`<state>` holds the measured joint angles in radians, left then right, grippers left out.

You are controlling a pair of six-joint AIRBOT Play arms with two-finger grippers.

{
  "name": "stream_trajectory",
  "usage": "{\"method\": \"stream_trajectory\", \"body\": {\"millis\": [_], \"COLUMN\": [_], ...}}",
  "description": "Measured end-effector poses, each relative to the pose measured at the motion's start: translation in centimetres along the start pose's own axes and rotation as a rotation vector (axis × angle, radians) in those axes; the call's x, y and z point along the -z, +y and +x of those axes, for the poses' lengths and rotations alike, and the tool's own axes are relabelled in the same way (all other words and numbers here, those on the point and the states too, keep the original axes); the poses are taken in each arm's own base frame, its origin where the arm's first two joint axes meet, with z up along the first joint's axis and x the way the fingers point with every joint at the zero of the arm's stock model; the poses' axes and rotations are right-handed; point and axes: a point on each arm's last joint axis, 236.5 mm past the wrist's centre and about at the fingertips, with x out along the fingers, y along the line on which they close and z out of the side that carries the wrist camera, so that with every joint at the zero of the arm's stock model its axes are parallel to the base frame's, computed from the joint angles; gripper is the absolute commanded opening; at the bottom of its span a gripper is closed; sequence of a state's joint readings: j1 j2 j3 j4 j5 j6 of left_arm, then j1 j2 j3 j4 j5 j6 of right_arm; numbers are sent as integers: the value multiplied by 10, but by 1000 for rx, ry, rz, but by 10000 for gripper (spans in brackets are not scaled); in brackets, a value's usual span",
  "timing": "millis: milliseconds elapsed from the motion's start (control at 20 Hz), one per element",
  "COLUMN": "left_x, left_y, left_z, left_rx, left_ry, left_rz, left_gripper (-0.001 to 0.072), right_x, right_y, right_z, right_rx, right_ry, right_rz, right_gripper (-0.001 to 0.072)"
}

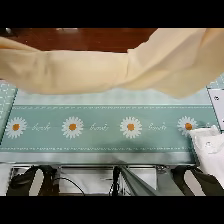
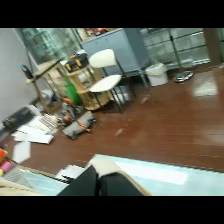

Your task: Fold the shirts.

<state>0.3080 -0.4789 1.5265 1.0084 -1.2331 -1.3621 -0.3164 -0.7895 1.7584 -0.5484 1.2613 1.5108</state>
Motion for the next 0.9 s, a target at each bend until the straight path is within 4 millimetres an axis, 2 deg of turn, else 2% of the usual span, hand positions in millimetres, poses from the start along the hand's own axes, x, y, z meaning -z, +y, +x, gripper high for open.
{"method": "stream_trajectory", "body": {"millis": [50, 150, 350, 450, 550, 750, 900], "left_x": [-2, 15, 75, 97, 109, 116, 122], "left_y": [1, 7, 16, 14, 5, -26, -35], "left_z": [-14, -35, -55, -63, -67, -70, -70], "left_rx": [-40, -112, -175, -173, -142, -30, 7], "left_ry": [-16, 46, 298, 395, 448, 476, 501], "left_rz": [17, 40, 22, -7, -39, -109, -144], "left_gripper": [32, 32, 32, 32, 32, 31, 31], "right_x": [3, 18, 56, 70, 78, 88, 93], "right_y": [-4, -23, -83, -98, -97, -81, -80], "right_z": [-5, -17, -59, -77, -85, -94, -94], "right_rx": [48, 181, 498, 587, 606, 588, 584], "right_ry": [23, 103, 307, 382, 420, 432, 446], "right_rz": [-31, -80, -119, -113, -108, -93, -69], "right_gripper": [10, 11, 11, 10, 10, 10, 10]}}
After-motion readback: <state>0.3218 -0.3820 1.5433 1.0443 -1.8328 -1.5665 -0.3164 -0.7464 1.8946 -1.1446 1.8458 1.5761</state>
